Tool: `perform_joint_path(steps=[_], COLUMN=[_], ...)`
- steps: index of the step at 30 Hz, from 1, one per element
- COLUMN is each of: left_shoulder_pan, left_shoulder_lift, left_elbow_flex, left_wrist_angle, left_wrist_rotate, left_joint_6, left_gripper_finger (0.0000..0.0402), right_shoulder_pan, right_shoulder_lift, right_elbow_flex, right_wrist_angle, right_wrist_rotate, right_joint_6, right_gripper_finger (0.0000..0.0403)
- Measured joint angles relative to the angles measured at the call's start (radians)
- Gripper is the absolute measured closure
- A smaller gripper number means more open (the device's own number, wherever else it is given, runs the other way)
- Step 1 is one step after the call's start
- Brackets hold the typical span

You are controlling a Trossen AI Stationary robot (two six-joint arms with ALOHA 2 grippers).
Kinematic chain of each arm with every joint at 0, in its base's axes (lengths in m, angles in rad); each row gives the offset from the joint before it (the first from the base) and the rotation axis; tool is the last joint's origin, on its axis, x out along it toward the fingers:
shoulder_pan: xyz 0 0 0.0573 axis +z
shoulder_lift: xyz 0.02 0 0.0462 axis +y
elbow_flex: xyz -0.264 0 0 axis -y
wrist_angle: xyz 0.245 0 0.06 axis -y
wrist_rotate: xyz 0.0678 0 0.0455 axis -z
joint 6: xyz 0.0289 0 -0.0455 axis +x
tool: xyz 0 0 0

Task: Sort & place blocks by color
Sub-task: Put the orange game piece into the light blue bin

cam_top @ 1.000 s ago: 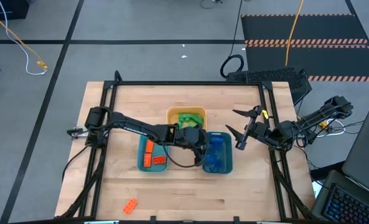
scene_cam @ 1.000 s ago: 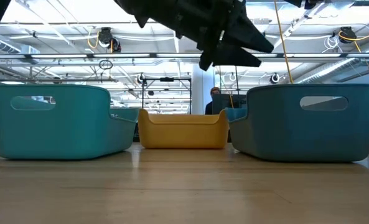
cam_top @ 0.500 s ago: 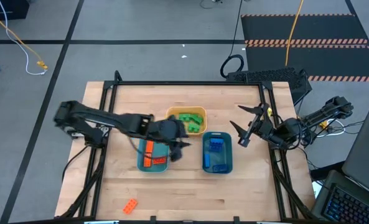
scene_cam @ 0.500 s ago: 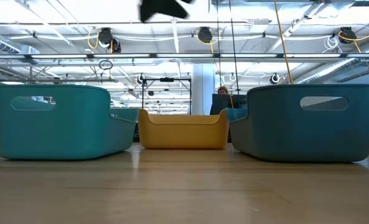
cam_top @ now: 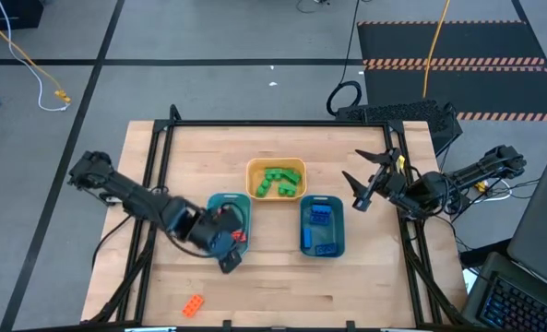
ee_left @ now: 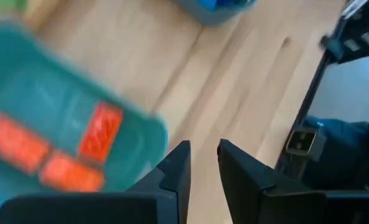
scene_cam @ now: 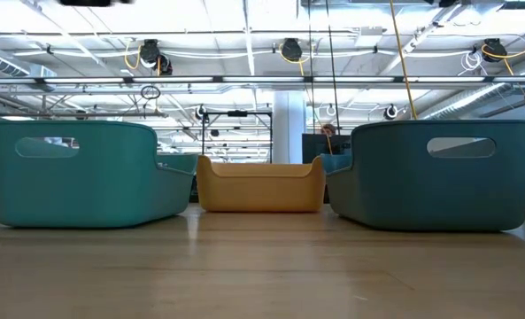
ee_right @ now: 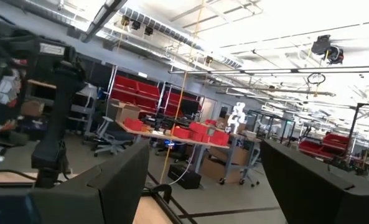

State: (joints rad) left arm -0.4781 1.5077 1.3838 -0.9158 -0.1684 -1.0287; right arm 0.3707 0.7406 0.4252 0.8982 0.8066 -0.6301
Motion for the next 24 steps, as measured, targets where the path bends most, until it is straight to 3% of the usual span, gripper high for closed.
perform_joint_path(steps=[5, 14, 18, 24], left_shoulder_pan=[-0.119, -0.327, -0.377, -0.42], left_shoulder_lift=[0.015, 0.107, 0.174, 0.26], left_elbow_flex=[-0.001, -0.001, 0.0, 0.0], left_wrist_angle=[-0.108, -0.158, -0.129, -0.153], left_wrist_rotate=[0.065, 0.117, 0.241, 0.256], left_joint_6=[-0.226, -0.717, -0.854, -0.923], left_gripper_finger=[0.0321, 0.0321, 0.0321, 0.0321], right_shoulder_pan=[-0.005, -0.004, -0.003, -0.003], right_shoulder_lift=[0.001, 0.002, 0.002, 0.006], right_elbow_flex=[0.0, 0.0, 0.0, 0.0], right_wrist_angle=[0.001, -0.018, -0.055, -0.101], right_wrist_rotate=[0.0, 0.0, -0.001, -0.001], right_joint_6=[0.022, 0.125, 0.199, 0.326], right_gripper_finger=[0.0103, 0.0103, 0.0103, 0.0103])
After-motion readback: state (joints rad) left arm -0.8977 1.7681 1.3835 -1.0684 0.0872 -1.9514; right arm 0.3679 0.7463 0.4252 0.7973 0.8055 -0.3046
